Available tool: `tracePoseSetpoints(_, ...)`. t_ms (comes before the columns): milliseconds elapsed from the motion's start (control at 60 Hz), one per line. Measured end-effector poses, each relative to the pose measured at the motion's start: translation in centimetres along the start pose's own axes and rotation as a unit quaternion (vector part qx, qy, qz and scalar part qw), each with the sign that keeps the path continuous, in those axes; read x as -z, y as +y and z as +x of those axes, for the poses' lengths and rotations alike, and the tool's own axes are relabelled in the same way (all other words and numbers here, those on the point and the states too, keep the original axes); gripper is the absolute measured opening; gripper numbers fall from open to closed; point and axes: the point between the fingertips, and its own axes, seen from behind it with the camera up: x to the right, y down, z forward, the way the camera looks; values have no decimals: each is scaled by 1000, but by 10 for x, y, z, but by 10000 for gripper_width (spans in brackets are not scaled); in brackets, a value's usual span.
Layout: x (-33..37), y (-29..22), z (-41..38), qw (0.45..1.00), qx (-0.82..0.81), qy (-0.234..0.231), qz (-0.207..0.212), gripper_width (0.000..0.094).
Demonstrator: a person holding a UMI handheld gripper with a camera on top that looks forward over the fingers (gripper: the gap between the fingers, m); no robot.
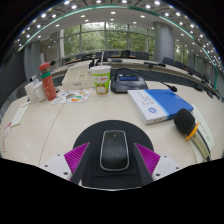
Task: Arrange mouse
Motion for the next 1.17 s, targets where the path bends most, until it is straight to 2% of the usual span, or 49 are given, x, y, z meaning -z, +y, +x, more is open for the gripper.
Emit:
tracePoseSetpoints(33, 8, -2, 0, 1000, 0, 3, 1, 830)
tracePoseSetpoints(100, 29, -10, 1, 1000, 2, 15, 12, 867)
tracePoseSetpoints(350, 157, -19, -13, 998, 11, 43, 44, 863)
tracePoseSetpoints(733, 357, 40, -48, 994, 16, 75, 79, 858)
tracePoseSetpoints(950, 403, 62, -66, 994, 16, 71, 88, 858)
tracePoseSetpoints(1167, 421, 59, -64, 991, 19, 80, 103, 857)
